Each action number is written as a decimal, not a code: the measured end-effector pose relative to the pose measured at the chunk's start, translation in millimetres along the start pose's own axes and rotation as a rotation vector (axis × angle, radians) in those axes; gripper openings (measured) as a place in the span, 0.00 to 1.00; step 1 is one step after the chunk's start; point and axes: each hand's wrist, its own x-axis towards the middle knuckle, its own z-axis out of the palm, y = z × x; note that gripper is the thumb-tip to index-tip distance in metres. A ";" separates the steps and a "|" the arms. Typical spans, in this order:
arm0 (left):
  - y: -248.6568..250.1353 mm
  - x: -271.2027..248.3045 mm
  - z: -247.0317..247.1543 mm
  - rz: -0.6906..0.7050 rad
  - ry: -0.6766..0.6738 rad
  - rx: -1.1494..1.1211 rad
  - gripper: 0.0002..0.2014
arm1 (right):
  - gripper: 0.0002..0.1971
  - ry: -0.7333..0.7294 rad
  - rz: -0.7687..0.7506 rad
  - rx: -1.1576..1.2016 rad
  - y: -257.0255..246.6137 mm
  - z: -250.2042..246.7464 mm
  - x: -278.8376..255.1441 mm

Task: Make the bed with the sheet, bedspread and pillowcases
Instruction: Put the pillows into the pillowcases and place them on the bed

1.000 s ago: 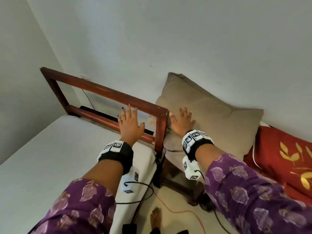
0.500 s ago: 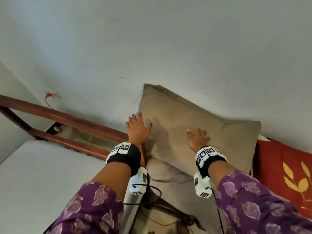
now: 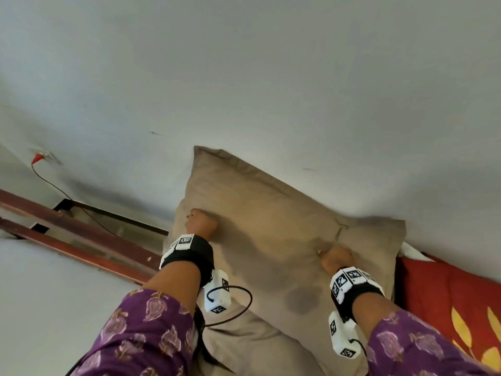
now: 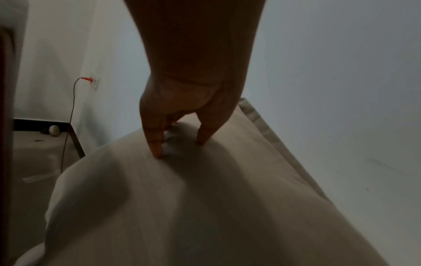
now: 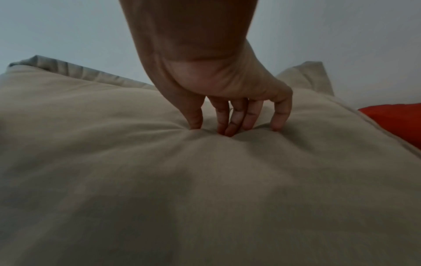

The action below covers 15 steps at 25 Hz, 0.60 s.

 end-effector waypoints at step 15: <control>3.2 -4.9 -3.2 0.136 0.221 -0.118 0.08 | 0.16 -0.054 -0.498 -0.428 -38.1 -24.4 -4.2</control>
